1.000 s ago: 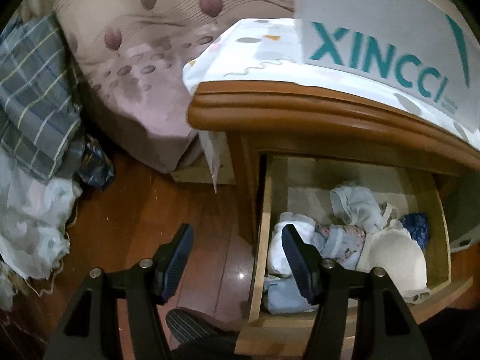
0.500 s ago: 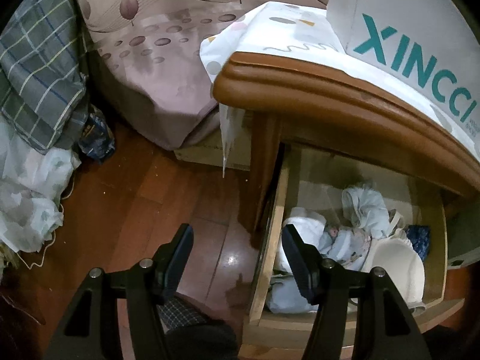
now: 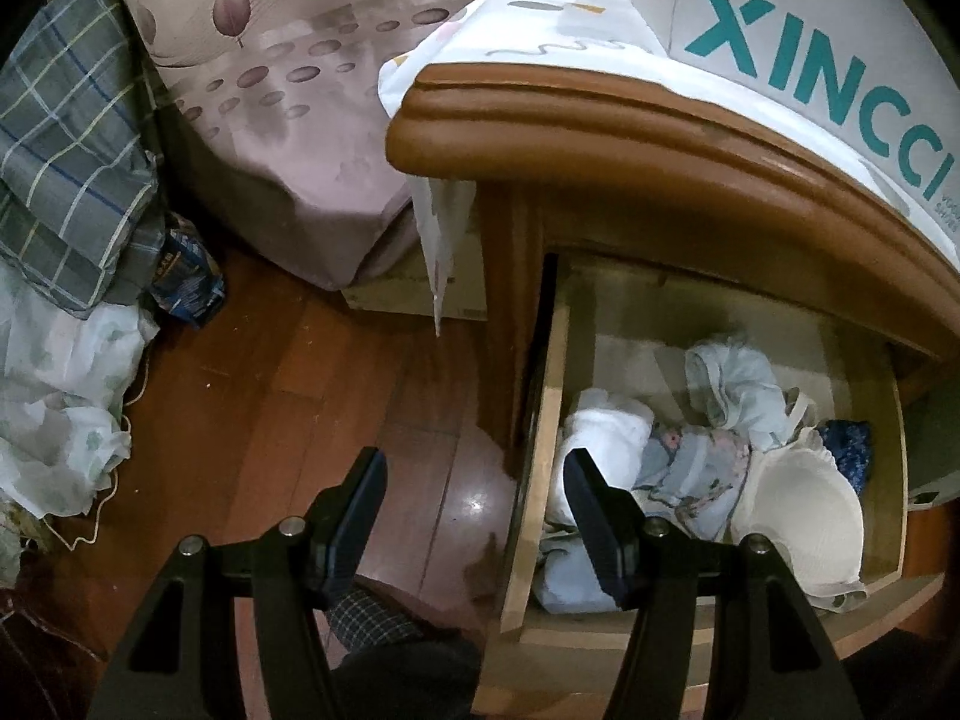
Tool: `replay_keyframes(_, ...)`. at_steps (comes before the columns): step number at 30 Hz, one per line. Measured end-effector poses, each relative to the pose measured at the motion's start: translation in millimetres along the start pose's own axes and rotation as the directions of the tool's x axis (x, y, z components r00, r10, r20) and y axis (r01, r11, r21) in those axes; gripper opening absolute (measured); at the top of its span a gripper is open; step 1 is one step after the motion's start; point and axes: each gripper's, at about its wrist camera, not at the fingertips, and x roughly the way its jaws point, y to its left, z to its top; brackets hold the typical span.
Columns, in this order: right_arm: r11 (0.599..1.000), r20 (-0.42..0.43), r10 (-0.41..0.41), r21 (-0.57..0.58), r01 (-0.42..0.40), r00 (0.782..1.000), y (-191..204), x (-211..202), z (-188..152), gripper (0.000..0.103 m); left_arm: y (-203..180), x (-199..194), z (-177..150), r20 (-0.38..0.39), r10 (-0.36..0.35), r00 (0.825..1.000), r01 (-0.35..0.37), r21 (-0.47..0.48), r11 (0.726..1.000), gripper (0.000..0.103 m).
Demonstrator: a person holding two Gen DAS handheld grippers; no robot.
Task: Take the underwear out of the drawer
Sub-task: 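Reach the right tool back into the drawer onto the cream bra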
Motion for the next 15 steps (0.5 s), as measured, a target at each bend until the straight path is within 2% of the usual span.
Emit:
replay_keyframes(3,0.999,-0.005,0.041,-0.028,-0.041,0.999,3.9,-25.5,-28.9,0.086,1.7,2.4,-0.6,-0.015,-0.004,1.000,0.004,-0.011,1.000,0.063)
replay_keyframes(6,0.996,-0.049,0.056,-0.068,-0.059,0.997,10.6,-33.0,-64.5,0.093,2.8,3.0,-1.4,-0.022,-0.012,1.000,0.011,-0.016,1.000,0.063)
replay_keyframes(9,0.991,-0.144,0.073,-0.100,-0.088,0.987,20.7,-15.8,-100.9,0.094,2.1,2.8,-1.7,-0.025,-0.015,1.000,0.015,-0.012,1.000,0.063)
replay_keyframes(13,0.988,-0.282,0.093,-0.093,-0.123,0.955,34.8,34.7,-147.1,0.094,-0.3,4.3,-3.3,-0.037,-0.019,0.999,0.019,0.000,1.000,0.063)
replay_keyframes(15,0.989,-0.353,0.099,-0.069,-0.132,0.930,41.1,71.2,-169.1,0.094,-1.0,5.1,-3.6,-0.042,-0.021,0.999,0.022,0.006,1.000,0.063)
